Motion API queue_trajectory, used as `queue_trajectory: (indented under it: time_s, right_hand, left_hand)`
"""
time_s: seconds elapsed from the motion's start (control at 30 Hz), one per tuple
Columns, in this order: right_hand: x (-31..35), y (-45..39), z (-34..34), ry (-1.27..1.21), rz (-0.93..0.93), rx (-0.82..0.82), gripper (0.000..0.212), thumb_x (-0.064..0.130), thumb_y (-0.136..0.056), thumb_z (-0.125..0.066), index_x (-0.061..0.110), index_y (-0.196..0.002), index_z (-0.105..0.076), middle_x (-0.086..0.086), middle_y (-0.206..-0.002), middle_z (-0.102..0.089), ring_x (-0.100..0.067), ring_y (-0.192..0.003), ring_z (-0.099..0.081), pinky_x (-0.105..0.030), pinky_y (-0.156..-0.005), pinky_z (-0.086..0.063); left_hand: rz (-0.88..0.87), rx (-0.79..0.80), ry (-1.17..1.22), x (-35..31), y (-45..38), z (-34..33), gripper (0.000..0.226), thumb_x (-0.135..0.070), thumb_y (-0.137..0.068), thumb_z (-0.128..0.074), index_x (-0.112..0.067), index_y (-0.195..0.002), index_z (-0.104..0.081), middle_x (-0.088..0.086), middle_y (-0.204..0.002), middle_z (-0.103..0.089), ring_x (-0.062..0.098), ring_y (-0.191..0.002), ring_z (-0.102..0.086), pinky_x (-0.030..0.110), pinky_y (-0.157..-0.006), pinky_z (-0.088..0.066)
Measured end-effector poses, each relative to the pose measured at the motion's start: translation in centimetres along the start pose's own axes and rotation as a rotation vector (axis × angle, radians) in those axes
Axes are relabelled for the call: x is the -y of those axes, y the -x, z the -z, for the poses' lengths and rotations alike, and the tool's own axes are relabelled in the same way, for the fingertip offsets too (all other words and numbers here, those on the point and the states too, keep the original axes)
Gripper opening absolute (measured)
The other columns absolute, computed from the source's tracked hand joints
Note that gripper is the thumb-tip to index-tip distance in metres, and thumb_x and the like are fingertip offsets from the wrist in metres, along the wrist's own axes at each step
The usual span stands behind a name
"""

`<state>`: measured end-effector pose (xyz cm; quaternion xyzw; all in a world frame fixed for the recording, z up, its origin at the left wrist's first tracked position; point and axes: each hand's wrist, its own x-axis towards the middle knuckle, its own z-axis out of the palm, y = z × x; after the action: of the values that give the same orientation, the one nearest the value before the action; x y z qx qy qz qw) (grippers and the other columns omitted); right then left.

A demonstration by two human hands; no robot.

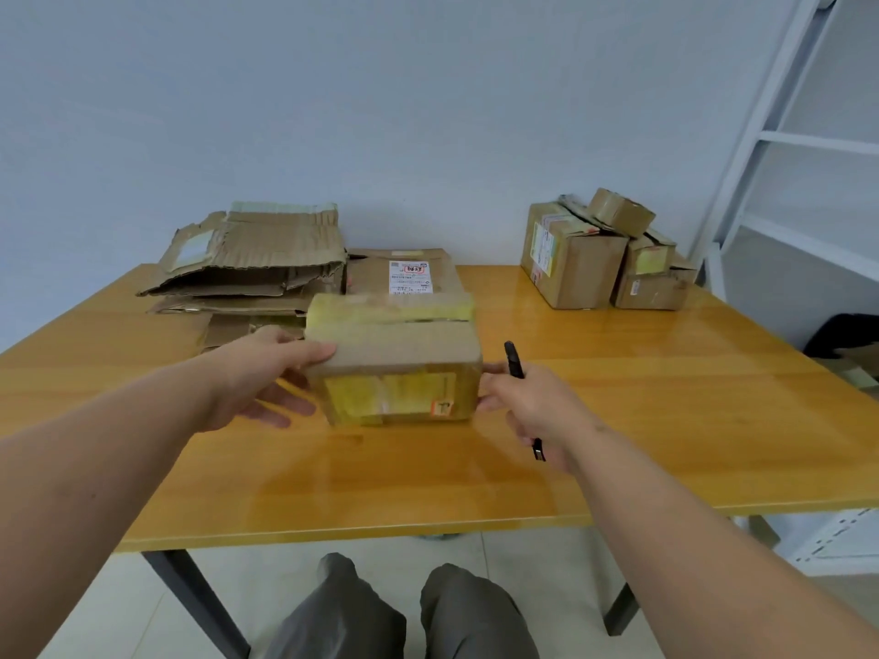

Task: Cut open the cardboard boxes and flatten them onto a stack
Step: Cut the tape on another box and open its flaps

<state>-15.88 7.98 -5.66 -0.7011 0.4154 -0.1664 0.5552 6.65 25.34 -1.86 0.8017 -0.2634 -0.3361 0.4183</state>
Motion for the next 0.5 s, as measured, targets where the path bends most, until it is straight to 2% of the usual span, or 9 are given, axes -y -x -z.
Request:
queue_trajectory:
  time_s: [0.07,0.13,0.2,0.27,0.33,0.4,0.43,0.47,0.5]
  right_hand:
    - [0.0,0.2,0.0,0.056,0.023,0.032,0.026,0.039,-0.094,-0.061,0.027,-0.117,-0.060,-0.006,-0.106,-0.071,-0.007,-0.041,-0.036,-0.024,-0.046,-0.030]
    - [0.2,0.4,-0.2,0.087,0.048,0.038,0.026,0.037,-0.093,-0.063,0.028,-0.118,-0.060,-0.002,-0.108,-0.069,-0.001,-0.045,-0.042,-0.019,-0.048,-0.029]
    - [0.3,0.3,-0.3,0.102,0.065,0.038,0.027,0.034,-0.094,-0.064,0.030,-0.120,-0.059,0.002,-0.109,-0.066,0.000,-0.061,-0.047,-0.019,-0.051,-0.029]
    - [0.4,0.3,-0.3,0.124,0.089,0.054,0.024,0.031,-0.093,-0.065,0.028,-0.116,-0.062,0.006,-0.106,-0.065,-0.004,-0.077,-0.053,-0.020,-0.056,-0.033]
    - [0.2,0.2,-0.1,0.167,0.098,0.084,0.011,0.028,-0.090,-0.067,0.022,-0.099,-0.066,0.003,-0.107,-0.069,-0.011,-0.097,-0.060,-0.020,-0.063,-0.036]
    - [0.0,0.1,0.3,0.206,0.074,0.129,0.009,0.026,-0.089,-0.068,0.019,-0.089,-0.063,-0.003,-0.109,-0.070,-0.019,-0.106,-0.061,-0.022,-0.069,-0.038]
    - [0.0,0.0,0.6,0.224,0.051,0.139,0.010,0.024,-0.088,-0.067,0.020,-0.096,-0.062,-0.005,-0.106,-0.068,-0.022,-0.103,-0.061,-0.025,-0.071,-0.041]
    - [0.0,-0.1,1.0,0.231,0.025,0.139,0.021,0.022,-0.087,-0.064,0.022,-0.107,-0.059,-0.005,-0.101,-0.063,-0.022,-0.097,-0.059,-0.027,-0.070,-0.042]
    - [0.1,-0.3,1.4,0.218,-0.007,0.130,0.030,0.021,-0.087,-0.060,0.023,-0.116,-0.054,-0.004,-0.099,-0.058,-0.020,-0.091,-0.054,-0.028,-0.068,-0.040]
  left_hand:
    - [-0.029,-0.033,-0.161,-0.3,-0.1,0.4,0.089,-0.052,-0.079,-0.072,-0.033,-0.150,-0.021,0.012,-0.131,-0.058,0.032,-0.111,-0.063,0.052,-0.092,-0.051]
    - [-0.184,-0.074,-0.345,-1.6,-0.3,0.4,0.104,-0.042,-0.081,-0.075,-0.049,-0.152,0.000,0.002,-0.159,-0.027,0.033,-0.141,-0.032,0.057,-0.110,-0.032]
    - [-0.330,-0.039,-0.618,-3.9,-0.3,-0.2,0.100,-0.023,-0.082,-0.069,-0.049,-0.153,-0.003,-0.012,-0.164,-0.003,0.024,-0.150,-0.003,0.056,-0.118,-0.015]
    - [-0.399,0.053,-0.842,-6.0,-0.7,-1.2,0.087,-0.025,-0.082,-0.066,-0.043,-0.153,-0.018,-0.017,-0.162,0.009,0.016,-0.150,0.012,0.052,-0.120,-0.006]
    - [-0.391,0.114,-0.923,-7.0,-1.5,-2.5,0.084,-0.047,-0.078,-0.069,-0.032,-0.150,-0.028,-0.009,-0.164,0.000,0.018,-0.151,0.003,0.048,-0.121,-0.012]
    - [-0.351,0.105,-0.930,-7.2,-2.2,-3.6,0.101,-0.074,-0.063,-0.071,-0.024,-0.142,-0.031,0.001,-0.151,-0.036,0.026,-0.136,-0.037,0.046,-0.113,-0.033]
    - [-0.342,0.079,-0.943,-7.1,-2.6,-4.0,0.109,-0.085,-0.053,-0.066,-0.024,-0.137,-0.031,-0.001,-0.135,-0.049,0.022,-0.118,-0.051,0.043,-0.105,-0.041]
    - [-0.347,0.044,-0.982,-7.0,-2.8,-4.4,0.113,-0.092,-0.046,-0.059,-0.025,-0.133,-0.031,-0.003,-0.125,-0.053,0.018,-0.106,-0.054,0.041,-0.101,-0.042]
    - [-0.366,0.006,-1.029,-6.7,-3.2,-4.6,0.116,-0.097,-0.044,-0.050,-0.027,-0.133,-0.030,-0.003,-0.124,-0.053,0.018,-0.104,-0.053,0.041,-0.101,-0.040]
